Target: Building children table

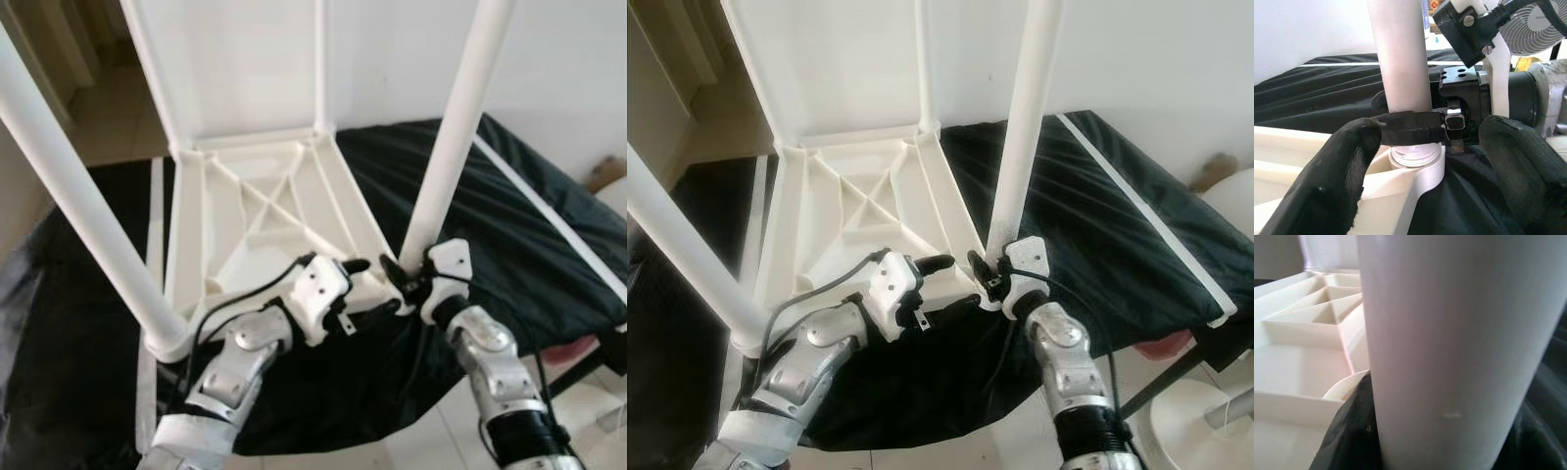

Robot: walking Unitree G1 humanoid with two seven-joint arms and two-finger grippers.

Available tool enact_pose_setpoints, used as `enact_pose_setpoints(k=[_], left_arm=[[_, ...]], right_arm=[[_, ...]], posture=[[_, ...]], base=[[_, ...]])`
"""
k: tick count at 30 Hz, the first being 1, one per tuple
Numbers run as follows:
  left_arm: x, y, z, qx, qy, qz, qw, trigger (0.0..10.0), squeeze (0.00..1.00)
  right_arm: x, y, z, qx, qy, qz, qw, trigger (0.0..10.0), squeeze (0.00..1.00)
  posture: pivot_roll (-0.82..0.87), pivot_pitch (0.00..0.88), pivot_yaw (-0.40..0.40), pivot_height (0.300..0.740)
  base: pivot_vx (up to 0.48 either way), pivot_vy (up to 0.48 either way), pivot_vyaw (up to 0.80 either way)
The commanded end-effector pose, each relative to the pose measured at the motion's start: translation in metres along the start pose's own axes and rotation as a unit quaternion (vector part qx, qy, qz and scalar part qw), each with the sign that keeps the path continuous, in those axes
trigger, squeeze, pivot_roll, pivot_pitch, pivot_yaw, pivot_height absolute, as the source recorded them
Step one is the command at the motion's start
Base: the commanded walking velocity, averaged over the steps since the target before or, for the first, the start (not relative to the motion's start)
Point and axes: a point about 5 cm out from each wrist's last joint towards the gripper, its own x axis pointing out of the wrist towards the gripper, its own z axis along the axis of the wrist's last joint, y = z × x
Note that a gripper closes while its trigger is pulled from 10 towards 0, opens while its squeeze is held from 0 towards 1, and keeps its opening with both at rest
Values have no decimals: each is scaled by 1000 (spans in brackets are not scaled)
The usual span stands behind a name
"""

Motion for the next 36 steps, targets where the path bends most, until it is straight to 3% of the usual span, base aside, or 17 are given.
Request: enact_pose_setpoints(k=[1,2,4,8,16,22,23,34,36], left_arm=[[0,-2,1,-1,0,-24,1000,10000,0],[1,-2,1,0,0,-25,1000,10000,0],[1,-3,2,0,0,-26,1000,10000,0],[4,-6,2,-1,-3,-28,1000,10000,0],[4,-9,2,-5,-5,-30,1000,10000,0],[4,-10,2,-6,-5,-31,999,10000,0],[3,-10,2,-6,-5,-29,1000,10000,0],[2,-11,0,-8,-3,-28,1000,10000,0],[3,-10,1,-9,-5,-27,1000,10000,0]], right_arm=[[-6,7,-23,12,59,-38,997,10000,0],[-4,11,-25,20,67,-76,995,10000,0],[-3,13,-26,23,67,-87,994,10000,0],[5,33,-22,44,65,-126,989,10000,0],[6,57,-19,49,62,-92,993,10000,0],[5,59,-16,37,57,-87,994,10000,0],[5,58,-13,41,46,-79,995,10000,1000],[-4,36,-2,33,4,-51,998,10000,1000],[-12,17,-4,22,1,-16,1000,10000,1000]], posture=[[-5,0,38,740],[-5,0,38,740],[-5,0,38,740],[2,0,30,740],[4,0,26,740],[7,0,16,740],[9,0,14,740],[-1,0,10,740],[-8,0,15,740]], base=[[0,0,0],[0,0,0],[0,0,0],[0,0,0],[0,0,0],[0,0,0],[0,0,0],[0,0,0],[0,0,0]])
